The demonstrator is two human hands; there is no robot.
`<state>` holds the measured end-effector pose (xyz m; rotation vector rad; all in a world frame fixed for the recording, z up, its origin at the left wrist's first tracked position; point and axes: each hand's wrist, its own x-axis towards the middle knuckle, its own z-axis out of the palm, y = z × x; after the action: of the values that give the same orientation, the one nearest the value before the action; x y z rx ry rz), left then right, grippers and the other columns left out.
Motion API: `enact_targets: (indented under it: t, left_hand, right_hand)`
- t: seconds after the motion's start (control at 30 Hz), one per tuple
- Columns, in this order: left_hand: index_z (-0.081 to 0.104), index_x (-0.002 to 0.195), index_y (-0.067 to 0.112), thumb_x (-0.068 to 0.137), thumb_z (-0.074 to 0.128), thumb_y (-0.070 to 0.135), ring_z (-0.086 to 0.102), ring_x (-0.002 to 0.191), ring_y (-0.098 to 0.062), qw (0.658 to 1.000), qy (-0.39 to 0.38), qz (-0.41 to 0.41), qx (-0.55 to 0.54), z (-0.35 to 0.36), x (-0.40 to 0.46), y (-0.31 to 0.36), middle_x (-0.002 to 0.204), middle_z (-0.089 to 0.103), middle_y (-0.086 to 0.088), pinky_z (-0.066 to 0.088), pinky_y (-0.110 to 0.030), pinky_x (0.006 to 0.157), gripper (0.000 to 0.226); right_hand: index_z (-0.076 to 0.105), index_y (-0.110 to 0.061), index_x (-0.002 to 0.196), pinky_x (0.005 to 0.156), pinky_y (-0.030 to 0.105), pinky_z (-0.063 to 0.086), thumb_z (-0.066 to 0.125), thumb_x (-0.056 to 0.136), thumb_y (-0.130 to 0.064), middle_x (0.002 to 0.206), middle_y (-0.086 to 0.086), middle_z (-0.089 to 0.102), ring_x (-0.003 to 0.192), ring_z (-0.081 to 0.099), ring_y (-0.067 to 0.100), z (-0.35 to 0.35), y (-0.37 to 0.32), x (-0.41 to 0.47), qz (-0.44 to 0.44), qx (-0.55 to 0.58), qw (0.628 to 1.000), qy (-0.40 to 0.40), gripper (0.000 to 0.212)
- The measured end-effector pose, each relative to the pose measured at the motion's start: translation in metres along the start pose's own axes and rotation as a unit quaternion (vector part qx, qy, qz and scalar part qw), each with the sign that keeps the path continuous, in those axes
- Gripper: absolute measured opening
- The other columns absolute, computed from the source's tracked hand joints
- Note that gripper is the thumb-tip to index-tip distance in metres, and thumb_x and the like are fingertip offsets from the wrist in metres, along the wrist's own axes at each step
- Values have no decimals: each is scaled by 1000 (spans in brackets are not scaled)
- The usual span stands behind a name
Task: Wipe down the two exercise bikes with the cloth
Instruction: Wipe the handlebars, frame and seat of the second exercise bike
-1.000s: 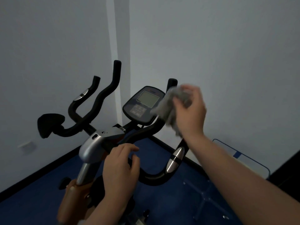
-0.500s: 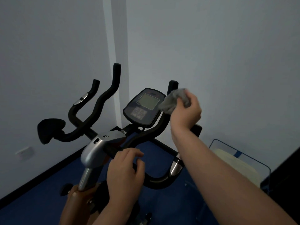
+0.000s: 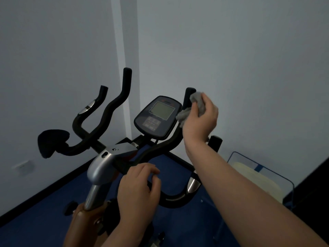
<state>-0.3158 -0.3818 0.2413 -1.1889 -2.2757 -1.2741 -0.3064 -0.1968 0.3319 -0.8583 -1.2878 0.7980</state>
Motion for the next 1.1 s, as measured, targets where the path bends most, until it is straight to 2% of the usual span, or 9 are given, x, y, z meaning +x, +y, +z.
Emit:
enact_targets:
  t: [0.07,0.23,0.3,0.4,0.53,0.7,0.9,1.0,1.1]
  left_hand:
    - [67,83,25,76,70,8,57,87,-4,1000,3,-3,0,0,-1,-1,92,63,17,51,-33,69,19]
    - [65,83,27,81,54,22,56,86,-3,1000,6,0,-4,-1,-1,0,91,62,19,50,-31,68,12]
    - [65,84,27,81,51,25,56,86,-2,1000,2,0,-6,-1,0,2,91,61,19,50,-32,69,15]
    - [66,83,26,79,58,19,57,85,-4,1000,5,-6,-3,-2,-1,1,90,62,18,51,-33,69,11]
    - [65,84,25,80,60,16,57,84,-5,1000,4,-12,-2,-2,-1,1,88,61,18,51,-34,67,11]
    - [66,84,25,80,62,15,56,84,-5,1000,5,-7,-3,-2,-1,1,89,61,18,51,-34,67,12]
    - [65,84,28,77,69,12,53,84,2,1000,4,-16,-7,-2,0,2,89,59,22,50,-30,69,18]
    - [64,83,28,76,70,11,52,83,2,1000,3,-18,-4,-2,0,0,89,59,22,48,-28,69,20]
    - [63,84,29,77,68,12,50,83,4,1000,3,-16,-1,0,1,0,88,59,22,46,-26,69,19]
  right_hand:
    - [64,-16,125,85,-3,31,61,91,-3,114,-1,52,106,53,12,2,0,1,-67,-43,996,-31,37]
    - [67,-19,121,82,17,47,61,92,-7,107,-7,47,99,57,16,-20,36,-26,-73,-123,982,-120,31]
    - [68,-18,117,78,8,43,63,92,-21,110,-8,45,98,56,13,-20,38,-26,-71,-133,979,-136,25]
    - [72,-22,107,73,8,36,62,91,-42,122,-6,45,99,53,8,-13,31,-19,-21,-116,982,-148,27]
    - [72,-24,108,77,2,31,65,91,-27,124,-6,53,105,53,6,-16,33,-29,-40,-134,981,-132,18]
    - [72,-20,99,77,-1,33,73,82,-11,107,-6,56,94,53,6,-25,28,-17,-35,-120,976,-179,19]
    - [69,-15,101,85,6,40,71,80,-5,107,1,59,94,53,3,-18,-11,30,-154,-47,985,-63,23]
    - [66,-14,107,81,-2,34,67,86,-9,111,0,59,96,53,5,-10,-4,17,-99,-60,990,-78,21]
    - [68,-12,99,73,-7,29,68,86,-5,110,1,58,92,53,7,-15,22,-17,-39,-93,990,-94,15]
